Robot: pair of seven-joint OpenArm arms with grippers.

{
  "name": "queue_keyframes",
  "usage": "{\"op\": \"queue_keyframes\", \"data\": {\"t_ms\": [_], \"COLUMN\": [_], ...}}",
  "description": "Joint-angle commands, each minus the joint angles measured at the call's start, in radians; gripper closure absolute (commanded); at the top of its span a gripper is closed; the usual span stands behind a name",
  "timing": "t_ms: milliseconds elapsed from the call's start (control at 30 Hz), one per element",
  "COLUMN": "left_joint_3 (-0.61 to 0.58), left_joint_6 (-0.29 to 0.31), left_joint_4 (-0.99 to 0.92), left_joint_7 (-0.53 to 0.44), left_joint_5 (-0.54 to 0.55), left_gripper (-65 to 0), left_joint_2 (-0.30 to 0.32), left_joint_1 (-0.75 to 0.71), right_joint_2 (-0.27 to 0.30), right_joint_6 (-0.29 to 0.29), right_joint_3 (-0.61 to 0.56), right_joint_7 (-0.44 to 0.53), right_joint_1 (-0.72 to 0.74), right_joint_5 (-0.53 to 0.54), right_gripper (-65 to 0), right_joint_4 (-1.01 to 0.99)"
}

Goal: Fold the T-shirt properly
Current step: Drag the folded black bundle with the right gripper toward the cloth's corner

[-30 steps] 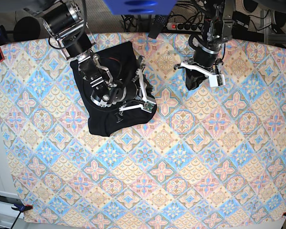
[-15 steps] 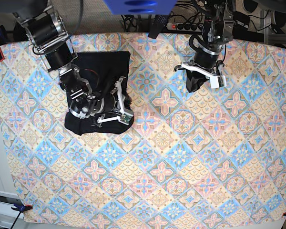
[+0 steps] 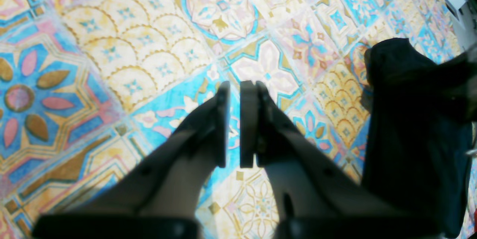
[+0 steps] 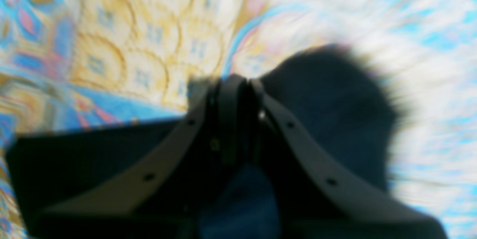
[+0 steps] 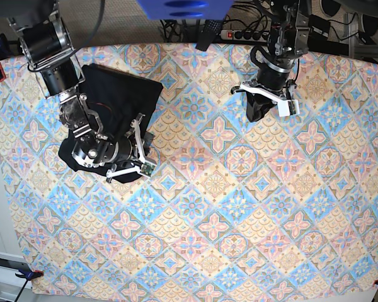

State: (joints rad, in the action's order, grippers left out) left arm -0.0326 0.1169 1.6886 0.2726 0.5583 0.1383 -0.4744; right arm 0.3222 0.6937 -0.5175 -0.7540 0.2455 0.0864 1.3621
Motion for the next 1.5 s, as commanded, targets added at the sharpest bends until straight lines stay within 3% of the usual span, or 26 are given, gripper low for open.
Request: {"op": "queue_keyframes", "data": {"t_ms": [0,233,633,900,1133,1467], "left_joint_3": [0.001,0.001,-0.002,-0.002,-0.002,-0.002], "left_joint_6": [0.008,0.008,0.008,0.008,0.008,0.008], "left_joint_4": [0.020,0.020,0.020,0.020,0.020,0.020], "left_joint_7": [-0.019,-0.019,-0.019,-0.019,-0.019,-0.019], "left_joint_5": [0.006,0.006,0.006,0.006,0.006,0.006], "left_gripper": [-2.9,-2.9,-2.8,-2.8,-2.8,-2.8], "left_joint_2": [0.004,0.004,0.002,0.002,-0.001,0.001], "left_joint_1": [0.001,0.004,0.006,0.006,0.006,0.006], "right_joint_2": [0.004,0.004,0.002,0.004,0.028,0.084], "right_joint_6": [0.004,0.004,0.004,0.004,0.004,0.004], "right_joint_3": [0.006,0.003,-0.002,0.004,0.007,0.145], "right_joint_7": [-0.008,-0.112,-0.118,-0.086,0.014,0.026], "right_joint_1": [-0.027,-0.163,-0.311,-0.335,-0.335,-0.357], "right_joint_5": [0.017,0.017,0.016,0.003,-0.130,-0.130], "right_gripper": [-4.8,-4.8,-4.8,-4.6,-4.6,-4.7], "right_joint_4": [0.066,0.254,0.277,0.150,0.010,-0.016]}}
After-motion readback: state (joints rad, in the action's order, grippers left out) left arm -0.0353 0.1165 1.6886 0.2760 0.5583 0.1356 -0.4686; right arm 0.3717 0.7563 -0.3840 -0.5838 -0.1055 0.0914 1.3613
